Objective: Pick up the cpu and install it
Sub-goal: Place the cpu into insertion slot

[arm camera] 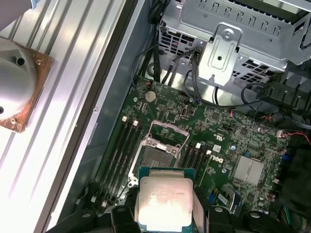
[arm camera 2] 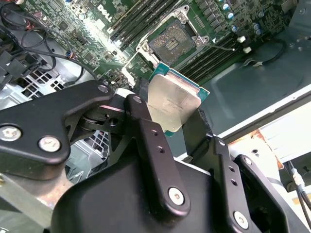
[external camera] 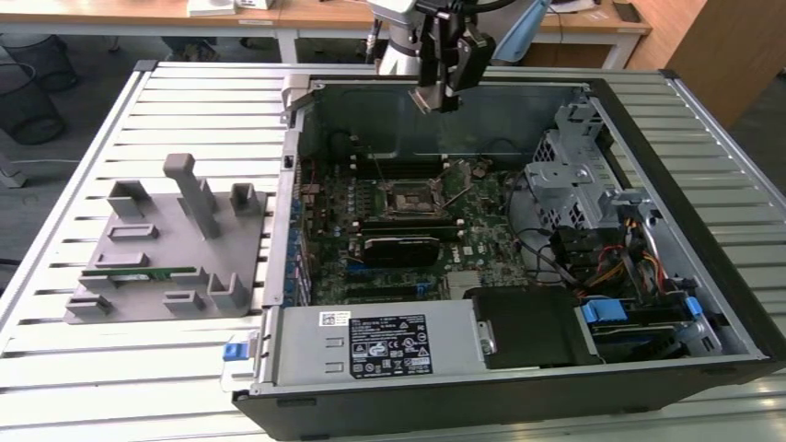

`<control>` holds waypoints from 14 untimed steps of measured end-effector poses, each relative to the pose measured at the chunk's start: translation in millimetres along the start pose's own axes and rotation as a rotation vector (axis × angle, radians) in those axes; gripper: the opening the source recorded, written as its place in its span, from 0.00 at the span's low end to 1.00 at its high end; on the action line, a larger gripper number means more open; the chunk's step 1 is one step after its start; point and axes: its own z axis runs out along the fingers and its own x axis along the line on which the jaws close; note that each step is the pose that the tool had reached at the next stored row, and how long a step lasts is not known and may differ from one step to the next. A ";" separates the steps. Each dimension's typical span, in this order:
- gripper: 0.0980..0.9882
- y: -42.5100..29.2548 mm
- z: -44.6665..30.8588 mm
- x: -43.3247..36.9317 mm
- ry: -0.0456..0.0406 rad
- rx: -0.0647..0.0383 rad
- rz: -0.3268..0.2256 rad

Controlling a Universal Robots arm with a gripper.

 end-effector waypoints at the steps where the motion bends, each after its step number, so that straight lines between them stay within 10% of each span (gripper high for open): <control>1: 0.48 0.0 0.0 0.0 0.0001 0.000 -0.003; 14: 0.48 0.0 0.0 0.0 0.0023 0.000 -0.038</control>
